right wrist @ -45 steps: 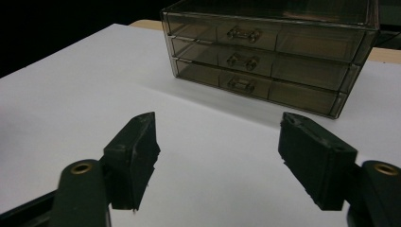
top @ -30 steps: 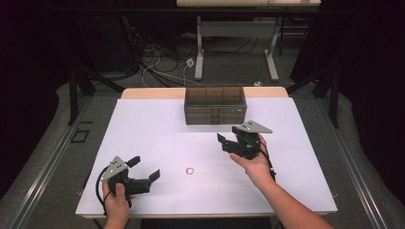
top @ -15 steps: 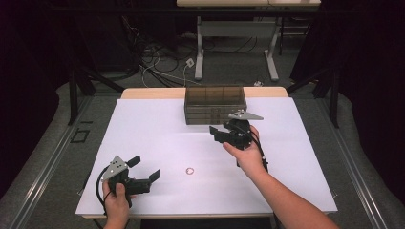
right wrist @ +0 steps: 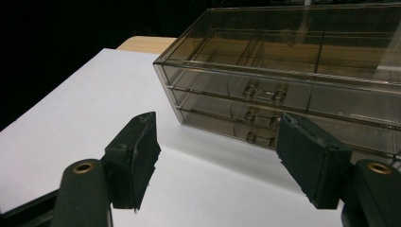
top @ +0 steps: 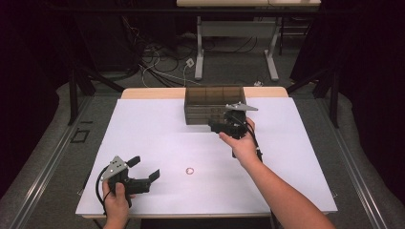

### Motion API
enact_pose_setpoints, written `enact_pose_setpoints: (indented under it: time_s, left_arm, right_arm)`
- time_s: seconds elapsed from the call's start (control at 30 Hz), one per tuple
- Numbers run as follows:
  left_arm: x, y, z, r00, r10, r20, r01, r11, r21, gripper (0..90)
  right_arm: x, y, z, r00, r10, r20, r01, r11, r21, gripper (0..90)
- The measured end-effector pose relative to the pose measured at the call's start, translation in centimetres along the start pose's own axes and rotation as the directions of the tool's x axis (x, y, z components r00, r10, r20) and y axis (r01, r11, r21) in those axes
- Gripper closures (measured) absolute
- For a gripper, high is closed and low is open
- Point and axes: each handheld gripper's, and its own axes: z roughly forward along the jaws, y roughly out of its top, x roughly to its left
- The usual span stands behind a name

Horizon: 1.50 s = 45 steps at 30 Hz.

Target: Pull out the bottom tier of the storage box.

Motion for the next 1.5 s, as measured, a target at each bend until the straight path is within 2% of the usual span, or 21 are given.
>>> enact_pose_setpoints:
  time_s: [0.17, 0.33, 0.53, 0.67, 0.73, 0.97, 1.07, 1.1, 1.17, 1.23, 1.3, 1.33, 1.37, 1.43, 1.47, 1.5]
  left_arm:
    - [0.1, 0.0, 0.0, 1.0000, -0.008, -0.004, 0.008, 0.9999, -0.007, 0.3]
    - [0.2, -0.1, 0.0, 0.9999, -0.013, -0.003, 0.013, 0.9999, -0.008, 0.3]
    - [0.3, -0.1, 0.0, 0.9999, -0.017, -0.001, 0.017, 0.9998, -0.006, 0.3]
    - [0.3, -0.1, 0.0, 0.9999, -0.015, 0.000, 0.015, 0.9999, -0.005, 0.3]
    - [0.3, -0.1, 0.1, 0.9998, -0.022, -0.002, 0.022, 0.9997, -0.006, 0.3]
    - [0.3, -0.2, 0.1, 0.9996, -0.027, -0.001, 0.027, 0.9996, -0.009, 0.3]
    - [0.4, -0.2, 0.1, 0.9997, -0.026, 0.001, 0.026, 0.9996, -0.005, 0.3]
    - [0.4, -0.2, 0.1, 0.9996, -0.028, 0.001, 0.028, 0.9996, -0.007, 0.3]
    - [0.4, -0.2, 0.1, 0.9996, -0.027, 0.002, 0.027, 0.9996, -0.005, 0.3]
    - [0.3, -0.2, 0.1, 0.9995, -0.031, 0.003, 0.031, 0.9995, -0.008, 0.3]
    - [0.4, -0.2, 0.2, 0.9997, -0.025, 0.007, 0.025, 0.9997, -0.002, 0.3]
    - [0.4, -0.2, 0.2, 0.9997, -0.025, 0.007, 0.025, 0.9997, -0.002, 0.3]
    - [0.4, -0.2, 0.2, 0.9996, -0.025, 0.008, 0.025, 0.9997, 0.002, 0.3]
    - [0.4, -0.2, 0.2, 0.9997, -0.022, 0.008, 0.022, 0.9998, 0.001, 0.3]
    - [0.4, -0.2, 0.3, 0.9997, -0.024, 0.007, 0.024, 0.9997, 0.000, 0.3]
    - [0.4, -0.2, 0.3, 0.9996, -0.027, 0.007, 0.027, 0.9996, -0.003, 0.3]
  right_arm:
    - [0.0, 0.2, 1.1, 0.9994, 0.033, 0.011, -0.033, 0.9994, -0.006, 32.2]
    - [0.1, 0.1, 1.9, 0.9991, 0.041, 0.010, -0.041, 0.9992, -0.002, 32.8]
    - [-0.1, -0.2, 3.1, 0.9988, 0.047, 0.013, -0.047, 0.9982, 0.035, 34.8]
    - [-0.3, -0.4, 3.8, 0.9968, 0.077, 0.022, -0.078, 0.9957, 0.051, 34.9]
    - [-0.6, -0.6, 4.5, 0.9920, 0.123, 0.027, -0.124, 0.9914, 0.042, 36.2]
    - [-1.1, -1.0, 5.4, 0.9866, 0.159, 0.034, -0.161, 0.9859, 0.046, 39.1]
    - [-1.3, -1.2, 5.9, 0.9786, 0.204, 0.029, -0.205, 0.9770, 0.059, 39.3]
    - [-1.3, -1.2, 5.9, 0.9786, 0.204, 0.029, -0.205, 0.9770, 0.059, 39.3]
    - [-1.5, -1.4, 6.2, 0.9720, 0.233, 0.028, -0.235, 0.9691, 0.076, 40.6]
    - [-1.5, -1.4, 6.3, 0.9718, 0.234, 0.030, -0.236, 0.9689, 0.075, 41.5]
    - [-1.7, -1.5, 6.5, 0.9654, 0.258, 0.037, -0.260, 0.9618, 0.084, 42.9]
    - [-1.7, -1.5, 6.5, 0.9654, 0.258, 0.037, -0.260, 0.9618, 0.084, 42.9]
    - [-1.7, -1.5, 6.6, 0.9598, 0.278, 0.042, -0.280, 0.9547, 0.099, 43.7]
    - [-1.8, -1.6, 6.8, 0.9581, 0.284, 0.040, -0.286, 0.9545, 0.084, 44.0]
    - [-1.8, -1.7, 6.9, 0.9531, 0.298, 0.051, -0.302, 0.9469, 0.109, 45.1]
    - [-1.9, -1.8, 7.0, 0.9504, 0.308, 0.043, -0.311, 0.9454, 0.097, 46.6]
